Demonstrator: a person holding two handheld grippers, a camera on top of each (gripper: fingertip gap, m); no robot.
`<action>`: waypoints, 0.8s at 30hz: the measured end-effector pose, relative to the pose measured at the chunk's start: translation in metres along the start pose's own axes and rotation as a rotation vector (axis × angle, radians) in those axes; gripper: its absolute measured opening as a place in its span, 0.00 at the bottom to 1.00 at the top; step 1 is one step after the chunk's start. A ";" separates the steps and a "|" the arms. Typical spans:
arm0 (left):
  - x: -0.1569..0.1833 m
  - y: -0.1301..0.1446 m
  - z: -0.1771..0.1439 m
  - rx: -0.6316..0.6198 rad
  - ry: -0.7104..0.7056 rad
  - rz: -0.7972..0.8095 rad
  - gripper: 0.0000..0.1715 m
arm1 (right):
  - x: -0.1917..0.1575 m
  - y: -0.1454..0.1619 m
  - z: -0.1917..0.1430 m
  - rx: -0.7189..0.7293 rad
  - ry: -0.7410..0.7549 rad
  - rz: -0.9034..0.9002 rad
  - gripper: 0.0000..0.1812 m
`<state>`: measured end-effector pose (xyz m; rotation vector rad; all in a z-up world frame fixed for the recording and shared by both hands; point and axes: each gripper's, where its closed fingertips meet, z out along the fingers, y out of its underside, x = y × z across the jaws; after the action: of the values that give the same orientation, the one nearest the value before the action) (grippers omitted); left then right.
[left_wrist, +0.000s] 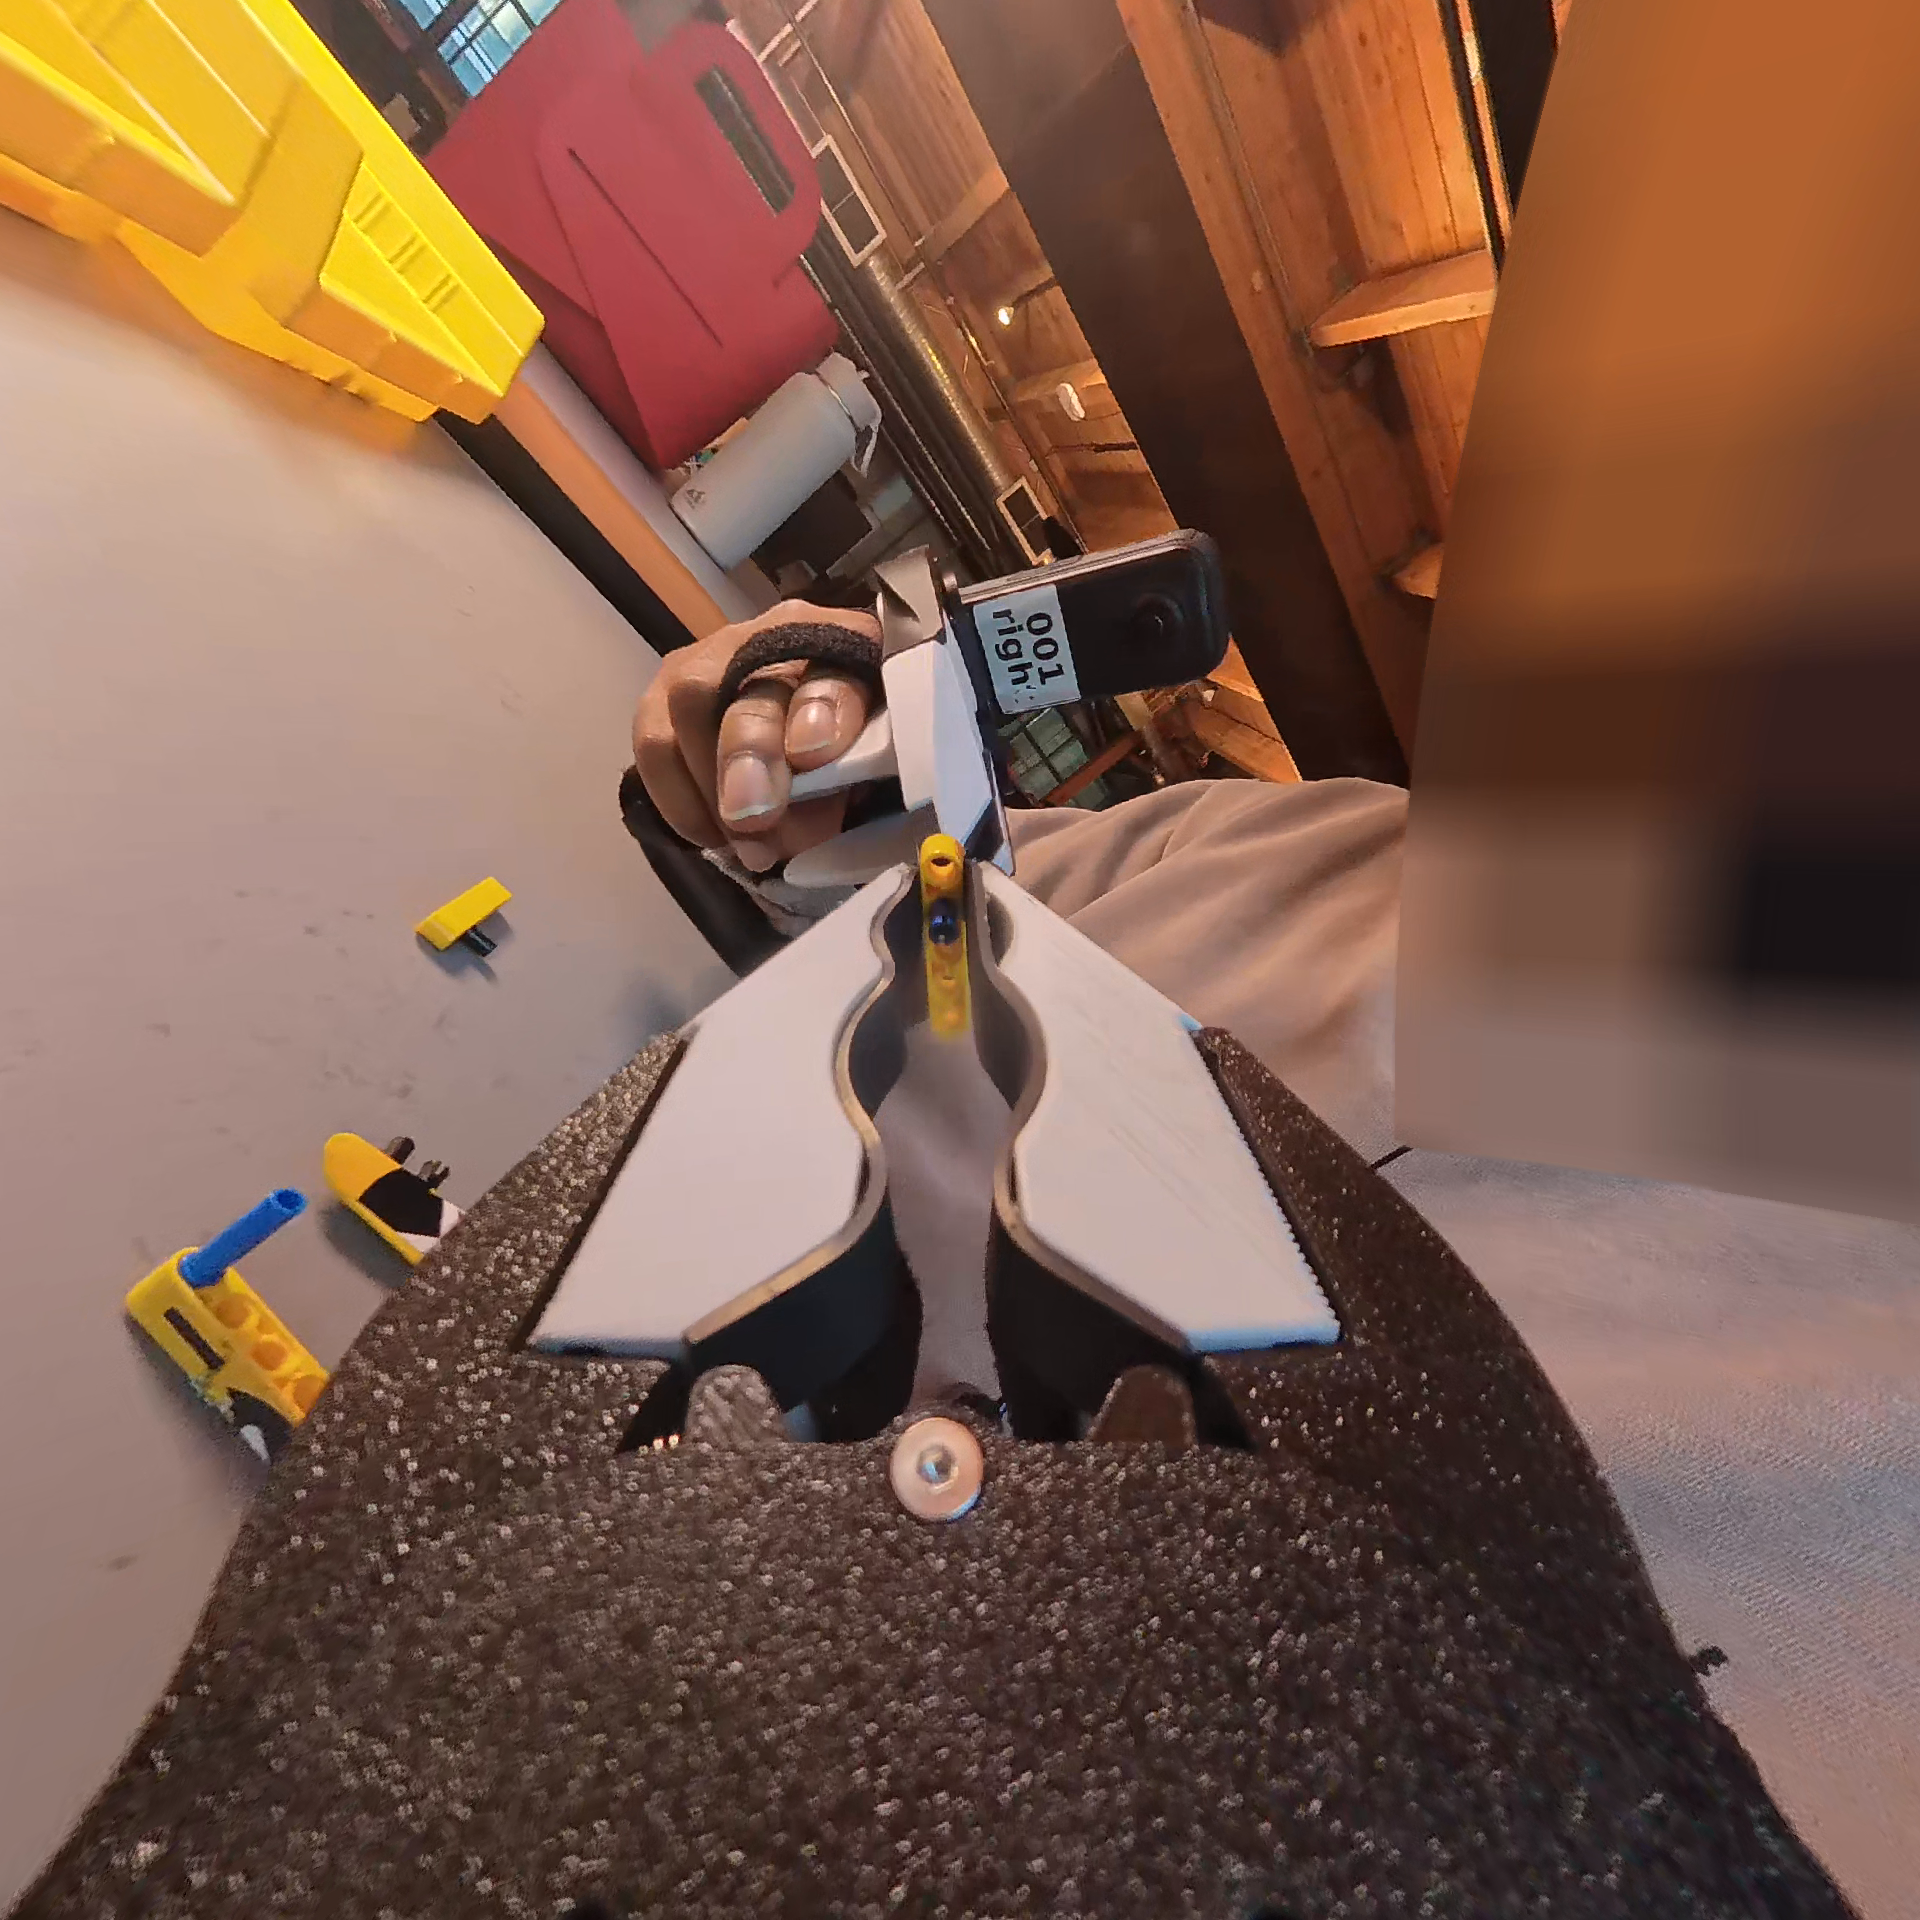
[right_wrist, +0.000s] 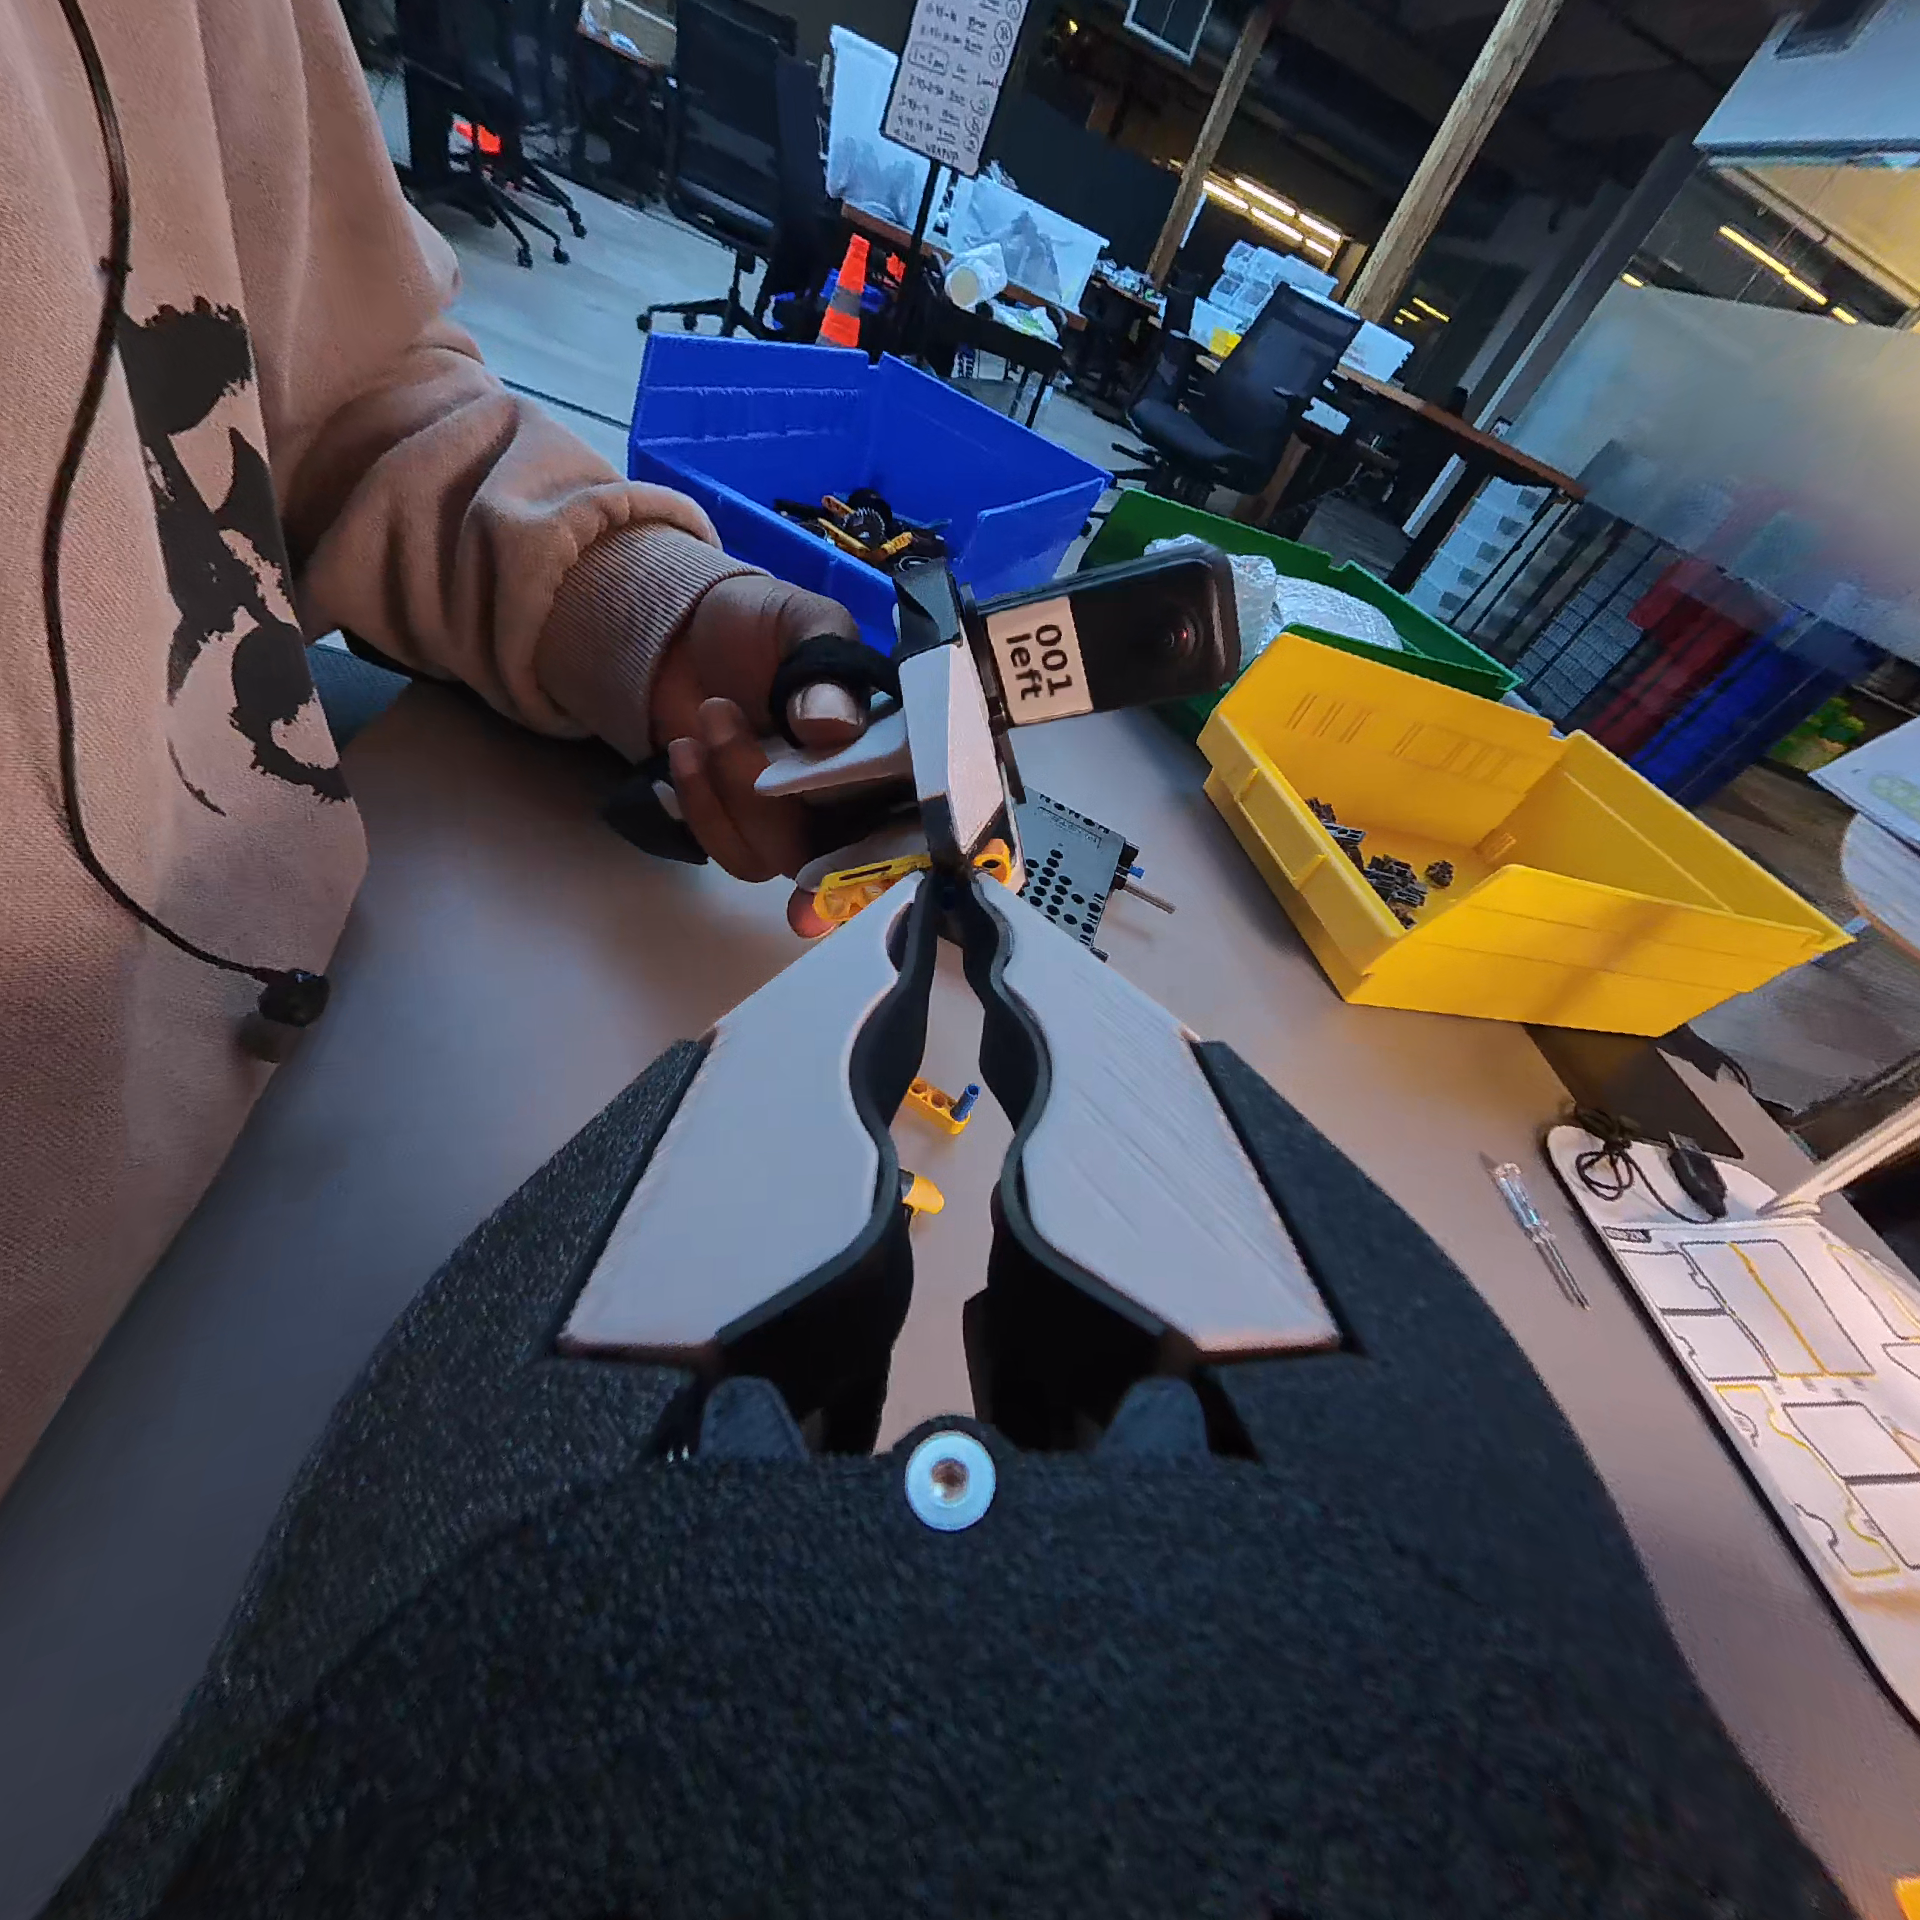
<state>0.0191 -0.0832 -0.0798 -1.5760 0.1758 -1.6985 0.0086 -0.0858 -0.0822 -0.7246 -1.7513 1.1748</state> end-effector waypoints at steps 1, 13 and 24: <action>-0.001 0.000 0.000 -0.004 -0.008 0.007 0.03 | 0.000 0.001 0.000 -0.002 -0.001 0.004 0.00; -0.012 -0.036 -0.034 0.102 -0.163 0.145 0.03 | 0.037 0.003 -0.028 0.055 0.092 0.051 0.00; 0.004 -0.004 -0.007 -0.020 -0.102 0.255 0.04 | 0.006 -0.001 0.004 0.031 -0.005 0.103 0.09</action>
<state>0.0111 -0.0855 -0.0760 -1.5777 0.3281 -1.4204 0.0020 -0.0828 -0.0802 -0.8019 -1.7131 1.2706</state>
